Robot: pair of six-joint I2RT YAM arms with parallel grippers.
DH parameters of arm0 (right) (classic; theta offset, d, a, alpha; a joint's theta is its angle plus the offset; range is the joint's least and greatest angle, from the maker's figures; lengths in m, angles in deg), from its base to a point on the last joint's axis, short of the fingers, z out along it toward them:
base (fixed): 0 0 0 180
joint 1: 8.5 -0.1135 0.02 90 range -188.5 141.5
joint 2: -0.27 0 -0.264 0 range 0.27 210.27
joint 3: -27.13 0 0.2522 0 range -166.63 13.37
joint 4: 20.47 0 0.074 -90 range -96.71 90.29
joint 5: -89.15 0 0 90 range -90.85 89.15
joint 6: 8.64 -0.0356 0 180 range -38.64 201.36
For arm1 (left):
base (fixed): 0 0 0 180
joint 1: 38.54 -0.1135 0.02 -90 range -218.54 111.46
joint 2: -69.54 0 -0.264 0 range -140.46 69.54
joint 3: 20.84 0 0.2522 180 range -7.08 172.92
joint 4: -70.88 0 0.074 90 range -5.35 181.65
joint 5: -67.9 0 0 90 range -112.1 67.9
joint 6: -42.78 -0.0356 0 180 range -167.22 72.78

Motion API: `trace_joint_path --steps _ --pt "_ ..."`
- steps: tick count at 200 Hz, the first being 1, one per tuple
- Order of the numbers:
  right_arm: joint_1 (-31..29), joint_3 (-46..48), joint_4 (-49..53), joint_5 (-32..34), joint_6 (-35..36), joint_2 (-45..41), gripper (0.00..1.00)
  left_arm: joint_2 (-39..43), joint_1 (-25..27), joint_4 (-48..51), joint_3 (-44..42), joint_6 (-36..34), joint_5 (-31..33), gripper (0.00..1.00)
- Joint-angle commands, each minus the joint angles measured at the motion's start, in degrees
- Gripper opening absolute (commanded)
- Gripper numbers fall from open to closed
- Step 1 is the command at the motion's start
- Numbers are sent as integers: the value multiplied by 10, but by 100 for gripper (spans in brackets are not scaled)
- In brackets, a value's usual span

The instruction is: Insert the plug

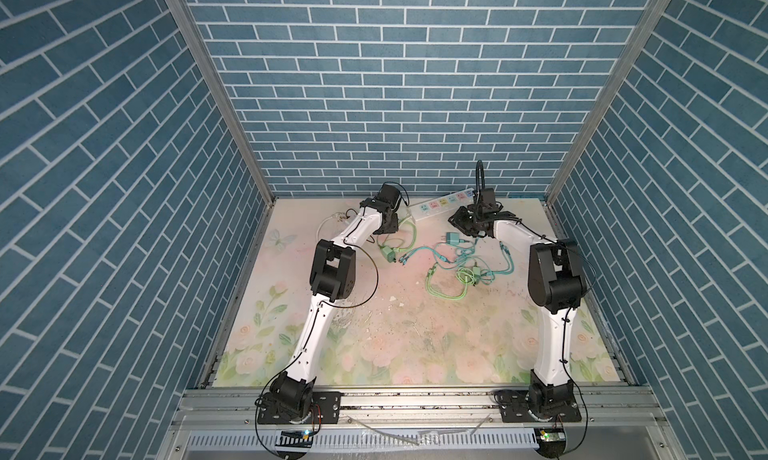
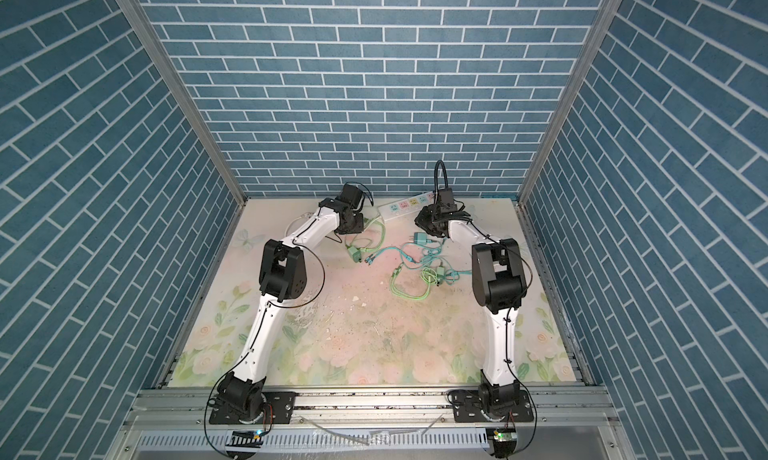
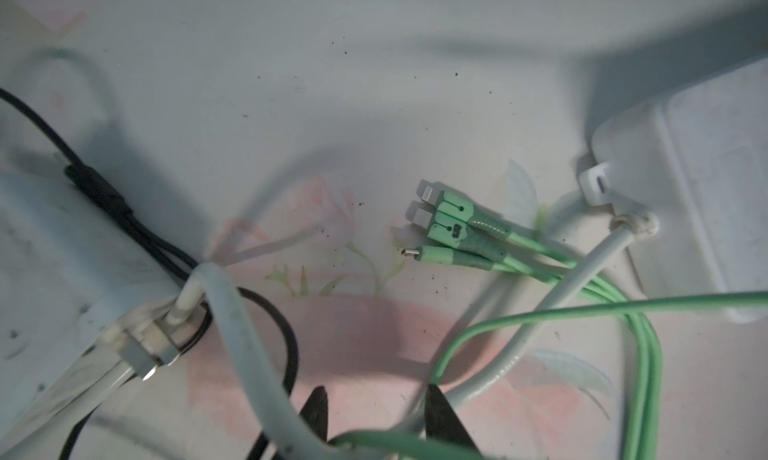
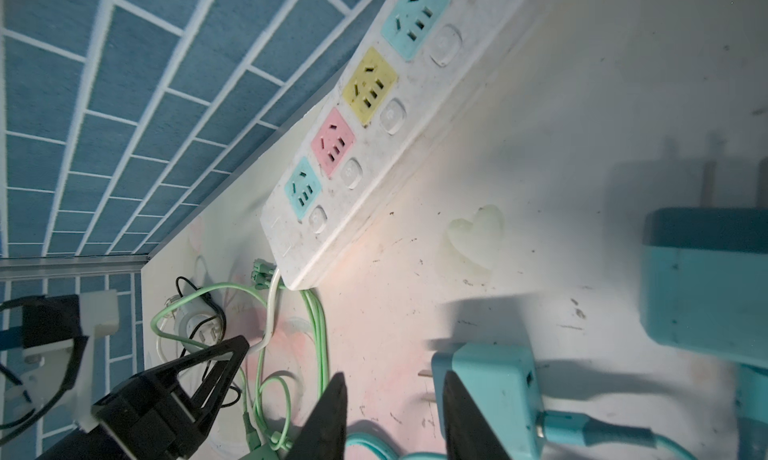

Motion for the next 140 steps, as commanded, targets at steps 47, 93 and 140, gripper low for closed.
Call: trace_joint_path --steps 47,93,140 --pt "11 40 -9 -7 24 -46 38 -18 -2 -20 24 4 2 30" --pt "14 55 -12 -7 26 -53 38 20 -2 -40 -34 -1 14 15" --pt "18 53 -7 -9 27 -54 39 97 -2 -61 -130 -2 14 0"
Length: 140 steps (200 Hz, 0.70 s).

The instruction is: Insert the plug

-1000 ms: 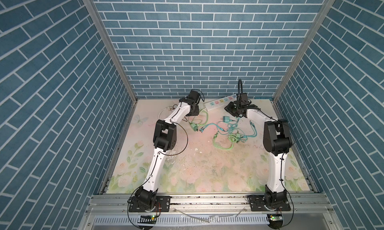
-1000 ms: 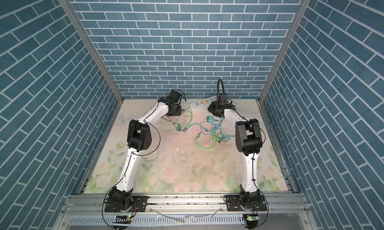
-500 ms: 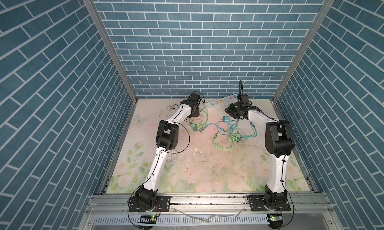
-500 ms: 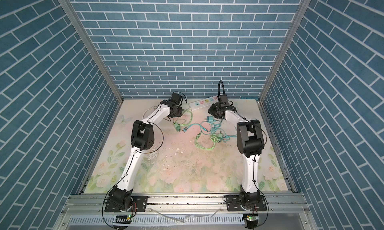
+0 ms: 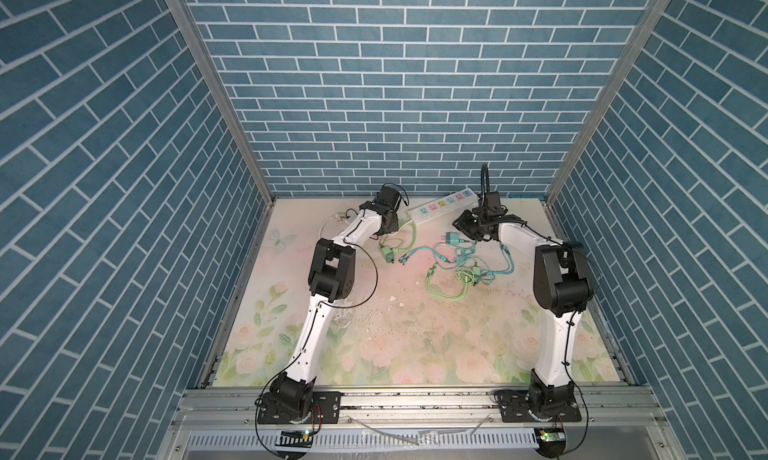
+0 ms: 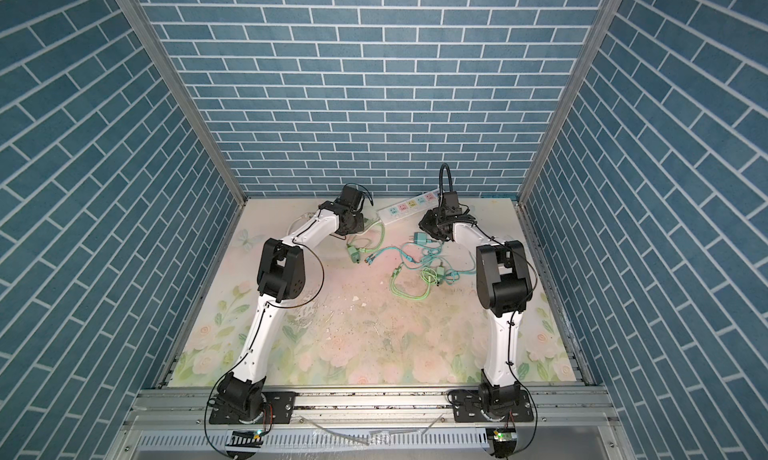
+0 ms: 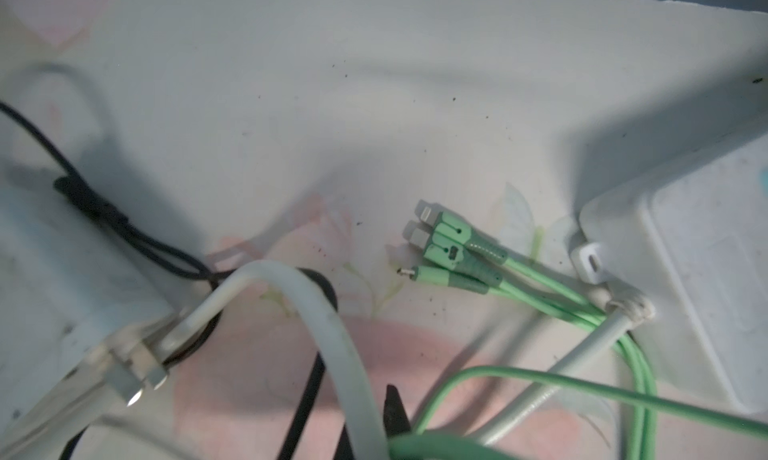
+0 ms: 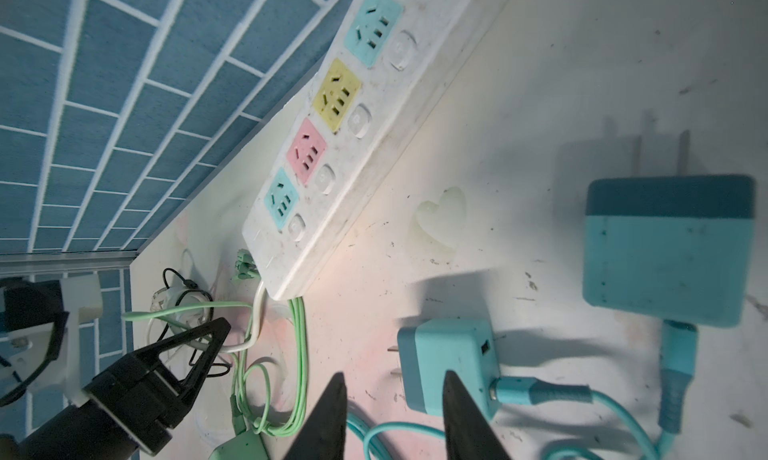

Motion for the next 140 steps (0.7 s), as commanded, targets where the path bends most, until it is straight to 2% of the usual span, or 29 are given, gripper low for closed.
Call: trace_joint_path --steps 1,99,140 --pt "5 7 -2 -6 16 -27 39 53 0 4 -44 -7 10 0" --pt "5 -20 42 -16 18 -24 43 302 -5 34 -281 -26 10 0" --pt "-15 -1 87 26 56 -64 45 377 -21 22 -389 -32 0 0"
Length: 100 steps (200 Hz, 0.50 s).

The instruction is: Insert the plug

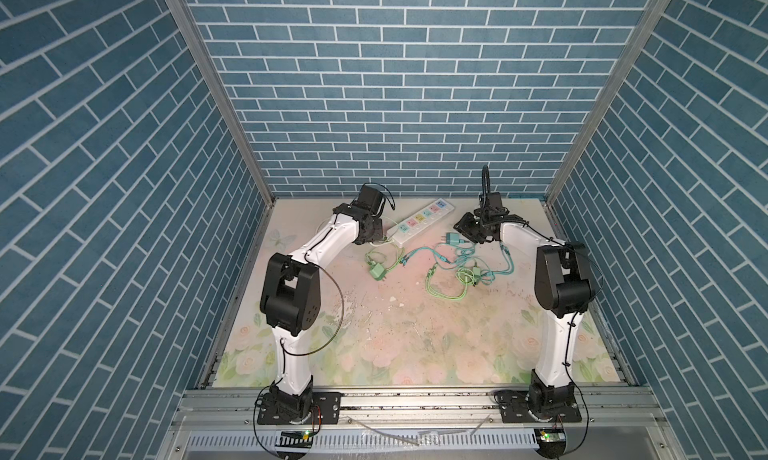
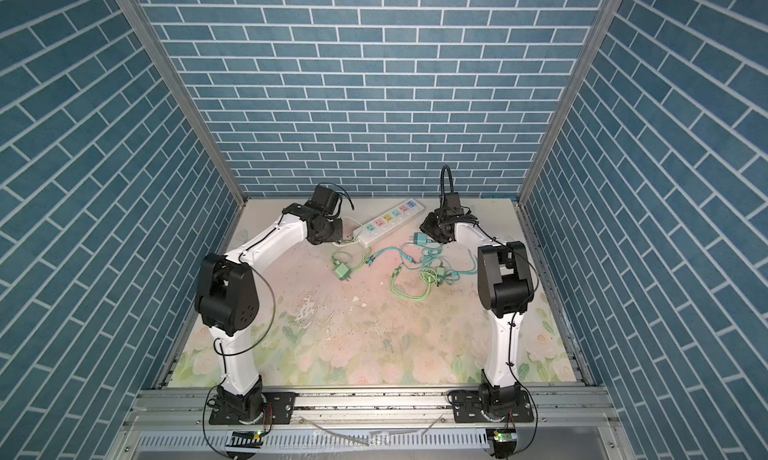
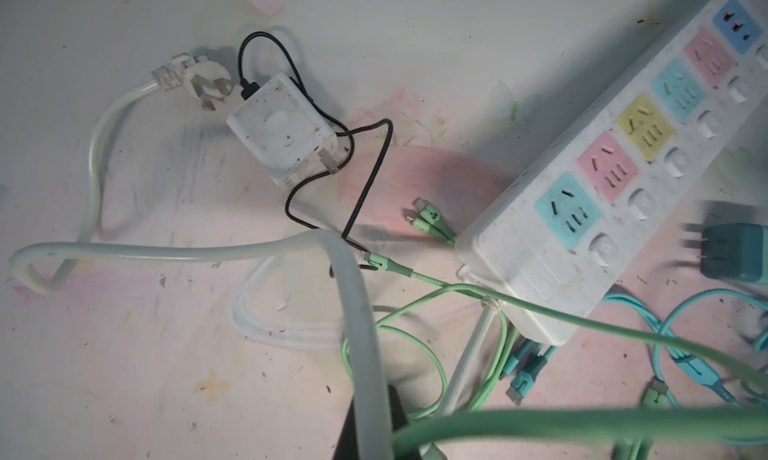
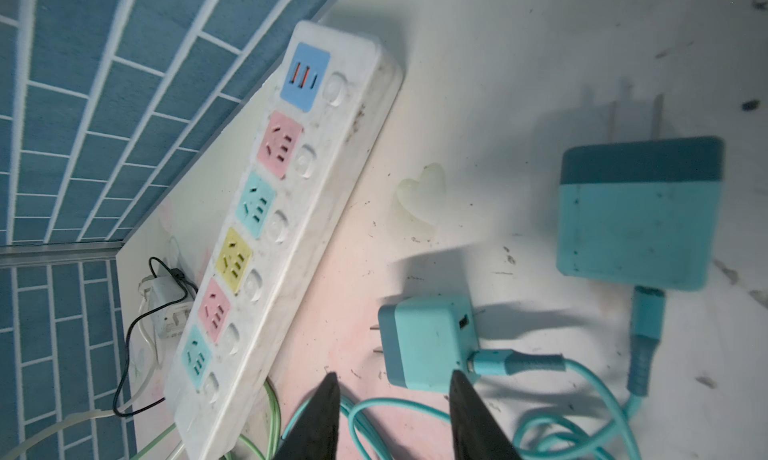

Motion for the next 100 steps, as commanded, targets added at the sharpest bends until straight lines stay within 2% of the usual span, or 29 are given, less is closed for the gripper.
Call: trace_joint_path --steps 1,37,79,100 --pt "-14 0 42 30 41 -51 45 31 -14 4 -50 -12 0 0" --pt "-31 10 82 75 72 -72 45 66 -30 0 -122 -15 -5 0" --pt "-42 3 104 95 86 -62 45 91 -52 -1 -160 -14 12 0" --pt "-44 -8 110 102 88 -48 47 97 -53 3 -158 -14 28 9"
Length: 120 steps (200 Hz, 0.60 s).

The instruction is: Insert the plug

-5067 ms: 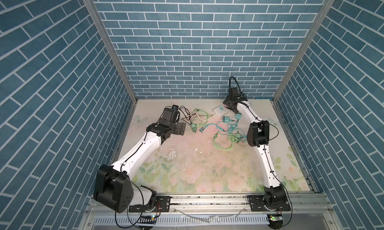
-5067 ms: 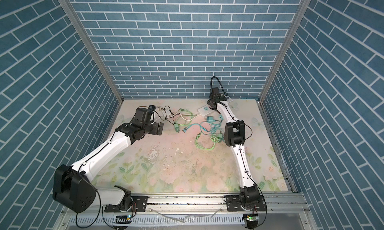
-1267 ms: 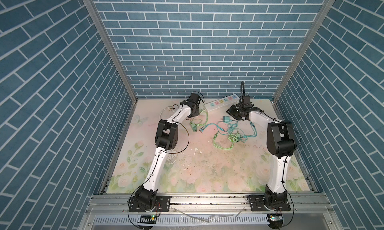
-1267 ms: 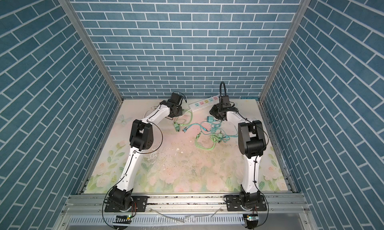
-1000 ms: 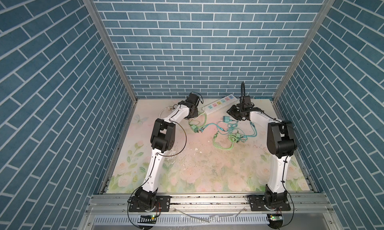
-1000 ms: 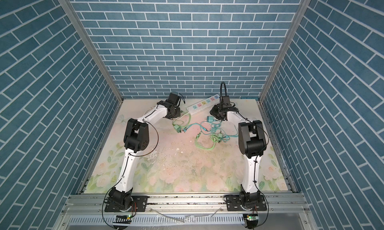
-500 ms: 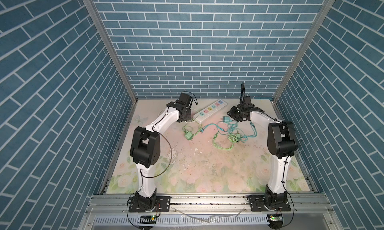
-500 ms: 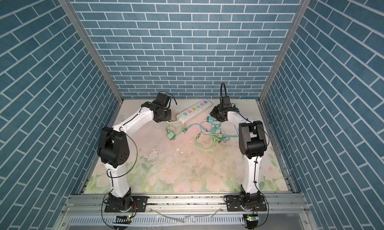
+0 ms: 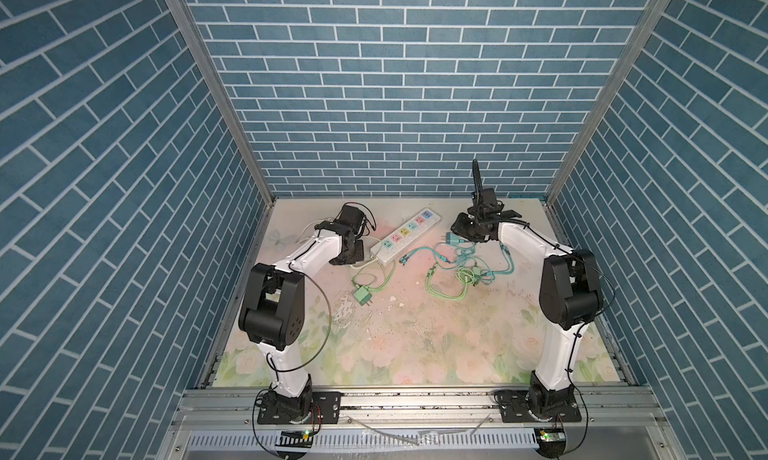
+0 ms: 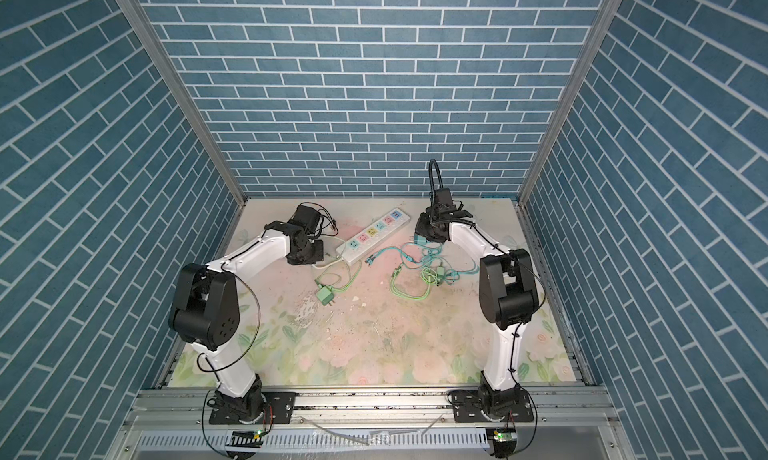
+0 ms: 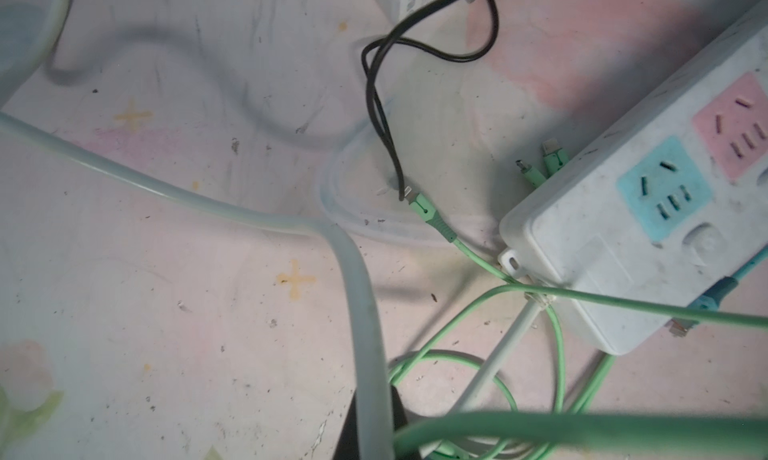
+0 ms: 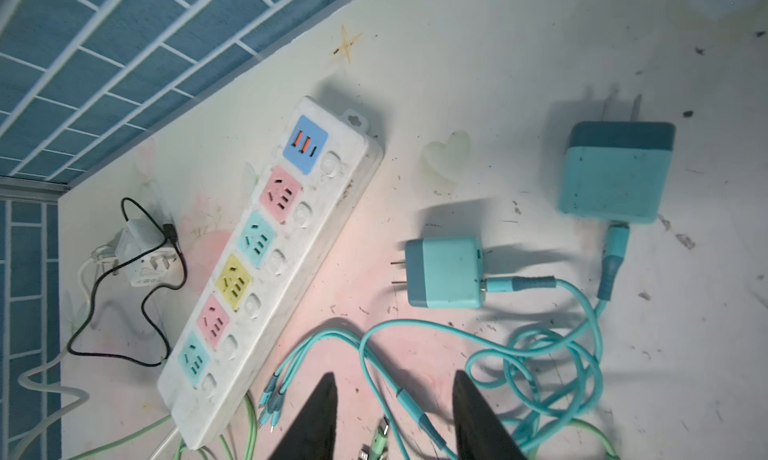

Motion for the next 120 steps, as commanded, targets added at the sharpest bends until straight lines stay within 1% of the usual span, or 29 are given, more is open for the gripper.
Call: trace_joint_path --steps 1,13,32,45,57,67,82,92,95,103,120 --pt "-2 -10 29 25 24 13 47 24 -5 6 -1 -6 25 9" --pt "-2 -20 31 25 25 25 48 27 -6 3 0 -9 20 17" --pt "-2 -43 38 25 28 46 50 34 -5 -1 0 -12 15 22" --pt "-2 -65 42 25 30 64 53 39 -5 -6 -2 -11 12 29" --pt "-2 -84 44 25 31 80 57 44 -5 -10 -2 -11 7 35" --pt "-2 -102 44 23 32 95 60 48 -5 -10 0 -8 8 43" --pt "-2 -134 48 13 33 119 60 53 -5 -9 5 -7 6 44" --pt "-2 -156 50 4 33 127 61 57 -5 -6 7 -6 10 48" --pt "-2 -162 50 1 33 144 61 58 -5 -6 7 -7 10 49" --pt "-2 -177 52 -5 31 157 62 63 -4 -7 4 -8 12 51" --pt "-3 -204 55 -12 30 176 63 76 -2 -13 -4 -15 15 53"
